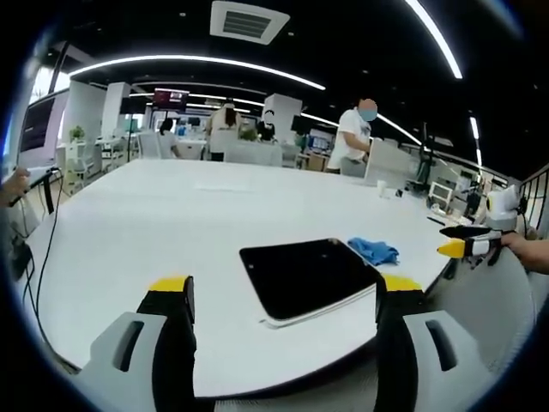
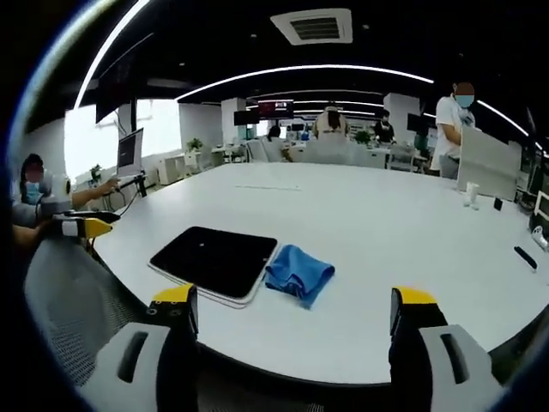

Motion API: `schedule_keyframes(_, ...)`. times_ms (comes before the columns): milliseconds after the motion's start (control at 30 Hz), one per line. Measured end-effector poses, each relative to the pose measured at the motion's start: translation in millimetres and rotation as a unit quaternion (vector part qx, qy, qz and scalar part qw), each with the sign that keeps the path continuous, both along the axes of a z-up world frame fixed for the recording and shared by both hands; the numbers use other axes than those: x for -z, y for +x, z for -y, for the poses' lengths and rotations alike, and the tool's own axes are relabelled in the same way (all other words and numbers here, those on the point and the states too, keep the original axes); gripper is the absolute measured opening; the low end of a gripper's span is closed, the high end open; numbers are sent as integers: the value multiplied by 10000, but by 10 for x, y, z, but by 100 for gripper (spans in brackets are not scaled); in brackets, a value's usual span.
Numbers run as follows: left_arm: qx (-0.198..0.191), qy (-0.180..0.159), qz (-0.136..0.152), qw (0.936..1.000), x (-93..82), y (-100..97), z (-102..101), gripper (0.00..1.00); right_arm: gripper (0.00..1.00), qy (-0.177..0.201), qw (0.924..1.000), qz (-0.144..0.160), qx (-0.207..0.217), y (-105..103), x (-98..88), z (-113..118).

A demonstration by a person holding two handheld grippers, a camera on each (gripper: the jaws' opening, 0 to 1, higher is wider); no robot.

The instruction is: Wipe the mirror surface with the cleaning cloth until all visible marks leave the cleaned area.

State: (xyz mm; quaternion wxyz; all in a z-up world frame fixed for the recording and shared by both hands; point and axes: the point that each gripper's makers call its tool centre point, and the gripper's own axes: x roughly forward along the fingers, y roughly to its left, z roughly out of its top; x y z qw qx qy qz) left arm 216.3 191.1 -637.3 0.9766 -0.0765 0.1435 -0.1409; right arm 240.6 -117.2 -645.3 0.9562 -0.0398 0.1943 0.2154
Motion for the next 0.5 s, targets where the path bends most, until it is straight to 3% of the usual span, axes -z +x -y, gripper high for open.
schedule_keyframes(67, 4, 10, 17, 10000, -5, 1, 1, 85, 90, -92, 9999, -107, -97, -22, 58, -9)
schedule_keyframes(500, 14, 44, -74, 10000, 26, 2, 6, 86, 91, -256, 9994, 4, -219, -12, 66, -3)
